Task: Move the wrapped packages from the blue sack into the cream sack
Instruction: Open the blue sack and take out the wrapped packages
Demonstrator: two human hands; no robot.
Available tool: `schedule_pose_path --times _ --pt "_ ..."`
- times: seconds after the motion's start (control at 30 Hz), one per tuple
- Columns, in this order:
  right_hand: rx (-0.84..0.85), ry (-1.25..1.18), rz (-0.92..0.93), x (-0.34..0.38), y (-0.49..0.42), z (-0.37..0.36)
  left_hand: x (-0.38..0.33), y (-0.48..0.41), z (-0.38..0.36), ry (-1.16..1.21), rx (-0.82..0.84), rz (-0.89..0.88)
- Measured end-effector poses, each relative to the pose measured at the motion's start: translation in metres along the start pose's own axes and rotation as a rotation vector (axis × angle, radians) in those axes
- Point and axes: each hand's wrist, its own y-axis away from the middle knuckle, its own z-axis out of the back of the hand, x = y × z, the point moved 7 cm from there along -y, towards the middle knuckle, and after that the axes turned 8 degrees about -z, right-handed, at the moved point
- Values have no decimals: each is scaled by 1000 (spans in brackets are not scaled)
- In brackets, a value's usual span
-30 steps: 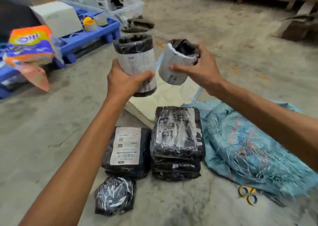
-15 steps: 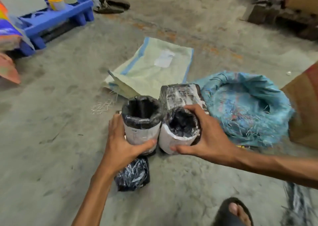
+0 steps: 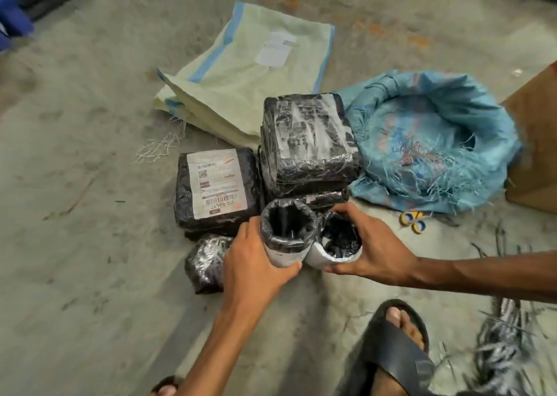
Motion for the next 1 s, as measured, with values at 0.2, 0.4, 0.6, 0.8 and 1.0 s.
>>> schedule_pose_path --times 0.2,0.4,0.6,0.8,1.0 --pt "78 16 57 -24 -16 -13 11 15 -38 146 -61 116" --pt "196 100 26 -39 -22 -42 21 33 -55 231 -73 142" --pt "188 475 -14 -15 -20 -17 -15 23 -17 77 -122 -111" --pt "118 731 161 92 2 44 -62 -20 73 55 -294 -363" --pt "-247 448 281 188 -89 139 -70 -150 184 -132 -452 -294"
